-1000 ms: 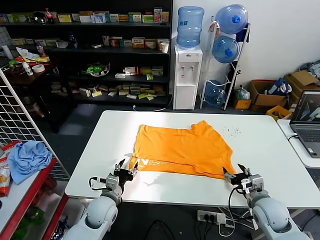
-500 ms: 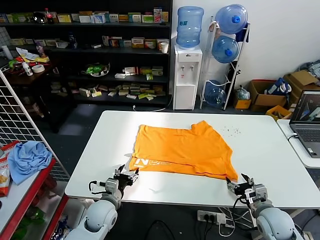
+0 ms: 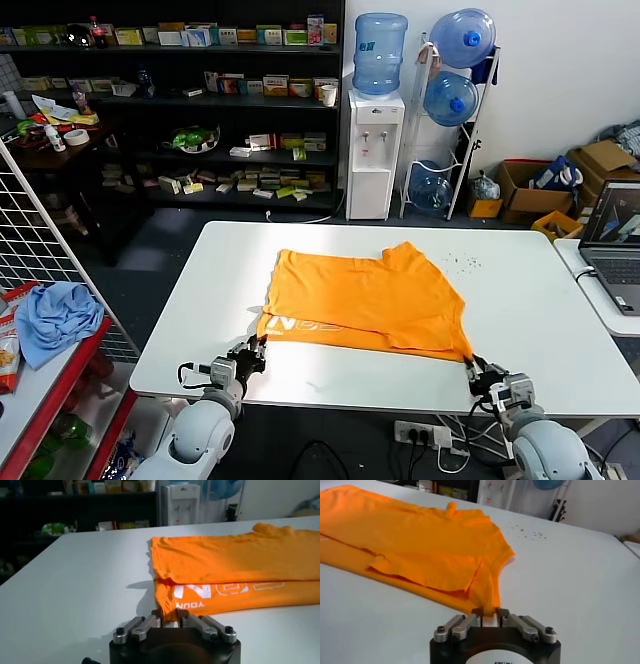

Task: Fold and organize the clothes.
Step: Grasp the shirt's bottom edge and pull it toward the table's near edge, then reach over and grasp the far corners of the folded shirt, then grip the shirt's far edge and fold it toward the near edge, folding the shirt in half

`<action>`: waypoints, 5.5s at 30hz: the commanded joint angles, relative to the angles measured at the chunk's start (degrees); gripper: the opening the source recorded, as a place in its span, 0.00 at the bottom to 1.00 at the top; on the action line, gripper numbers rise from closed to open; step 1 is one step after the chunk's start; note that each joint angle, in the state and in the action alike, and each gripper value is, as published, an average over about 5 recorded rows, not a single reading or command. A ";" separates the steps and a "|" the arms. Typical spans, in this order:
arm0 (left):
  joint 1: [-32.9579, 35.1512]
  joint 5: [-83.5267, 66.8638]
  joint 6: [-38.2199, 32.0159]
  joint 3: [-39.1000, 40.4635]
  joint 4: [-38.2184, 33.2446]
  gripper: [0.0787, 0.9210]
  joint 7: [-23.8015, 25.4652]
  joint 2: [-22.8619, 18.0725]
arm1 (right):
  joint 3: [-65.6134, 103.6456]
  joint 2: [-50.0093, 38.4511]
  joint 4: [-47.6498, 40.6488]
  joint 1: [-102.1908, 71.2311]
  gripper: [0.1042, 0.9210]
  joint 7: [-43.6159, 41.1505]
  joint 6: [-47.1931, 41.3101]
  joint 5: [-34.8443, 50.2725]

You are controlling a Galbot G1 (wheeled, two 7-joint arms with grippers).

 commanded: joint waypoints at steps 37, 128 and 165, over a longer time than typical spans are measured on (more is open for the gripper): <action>15.00 -3.75 5.85 -2.10 -25.75 0.40 -5.75 7.55 | 7.80 -8.69 17.14 -10.65 0.44 4.69 -7.61 11.98; -13.89 -12.77 5.34 5.84 -1.66 0.02 -2.43 7.33 | -12.23 -2.49 -2.87 22.19 0.02 3.02 -1.04 12.12; 4.39 -13.83 4.57 1.95 -9.64 0.43 -6.55 6.18 | -3.39 -3.88 11.11 -1.51 0.44 4.23 -4.26 6.86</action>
